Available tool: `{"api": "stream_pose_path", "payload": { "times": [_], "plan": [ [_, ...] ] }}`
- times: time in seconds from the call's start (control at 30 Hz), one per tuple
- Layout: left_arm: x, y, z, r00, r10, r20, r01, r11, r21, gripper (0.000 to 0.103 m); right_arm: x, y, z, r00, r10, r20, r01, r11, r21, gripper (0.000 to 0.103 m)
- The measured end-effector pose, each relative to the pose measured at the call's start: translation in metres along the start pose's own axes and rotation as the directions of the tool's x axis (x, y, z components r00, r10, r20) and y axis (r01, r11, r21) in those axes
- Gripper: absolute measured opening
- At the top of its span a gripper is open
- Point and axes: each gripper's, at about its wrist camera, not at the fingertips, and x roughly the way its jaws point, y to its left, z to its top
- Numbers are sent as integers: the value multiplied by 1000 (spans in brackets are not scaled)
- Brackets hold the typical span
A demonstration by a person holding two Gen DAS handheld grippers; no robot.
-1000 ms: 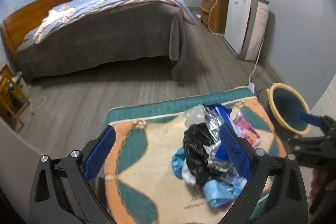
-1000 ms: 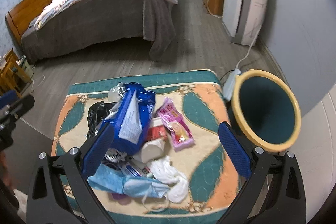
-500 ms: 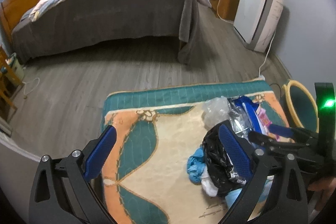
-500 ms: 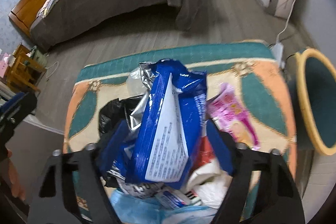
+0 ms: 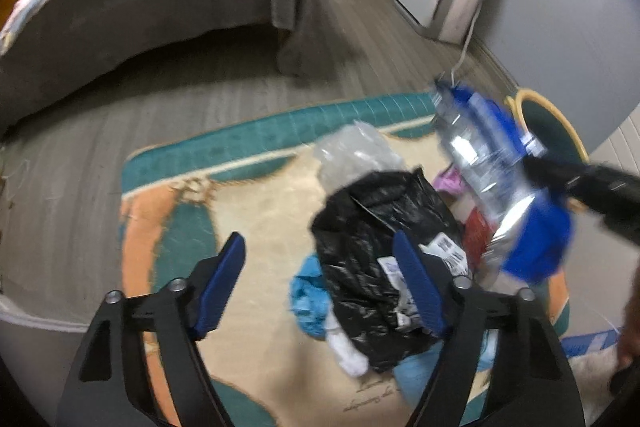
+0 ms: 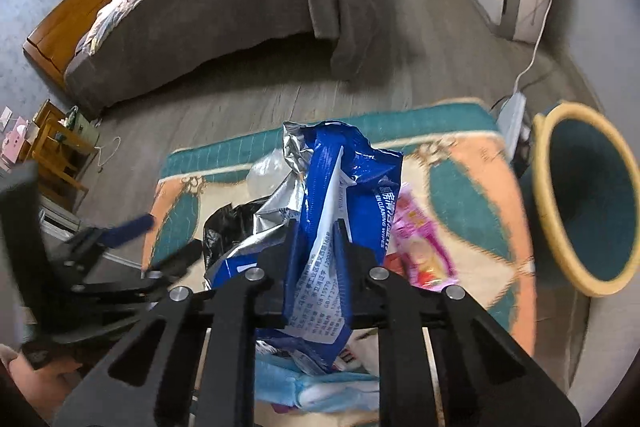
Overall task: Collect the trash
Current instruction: 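Grasp the blue snack bag with the right tool while the left tool grasps the black plastic bag, then carry both bags over the bin and open both tools to drop them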
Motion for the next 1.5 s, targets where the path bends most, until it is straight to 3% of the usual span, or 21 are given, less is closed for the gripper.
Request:
{"api": "stream_pose_path", "payload": {
  "times": [0.13, 0.27, 0.3, 0.4, 0.8, 1.07, 1.27, 1.5],
  "plan": [
    [19, -11, -3, 999, -13, -53, 14, 999, 33, 58, -28, -11, 1, 999, -19, 39, 20, 1000, -20, 16],
    [33, -16, -6, 991, -73, -114, 76, 997, 23, 31, -42, -25, 3, 998, -8, 70, 8, 1000, -2, 16],
    [31, -17, -6, 992, -68, -111, 73, 997, 35, 16, -42, -27, 3, 998, -2, 70, 2, 1000, 5, 16],
    [22, -22, -5, 996, -40, -78, 45, 997, 67, 10, -40, -33, 6, 998, 10, 67, -10, 1000, 11, 16],
    [-48, -39, 0, 997, -18, 80, 6, 988, 152, 9, -60, -51, 10, 993, -21, 114, 18, 1000, 25, 16],
    [-99, -43, 30, 978, -52, 201, 36, 996, 81, 9, -79, -79, 20, 983, -55, 177, 50, 998, 34, 16],
    [-105, -81, 59, 972, -76, 223, 45, 989, 143, 9, -87, -111, 19, 975, -92, 202, 79, 994, 73, 16],
    [-76, -157, 90, 972, -136, 194, 82, 961, 264, 9, -87, -174, 19, 963, -191, 192, 156, 970, 186, 16]
  ]
}}
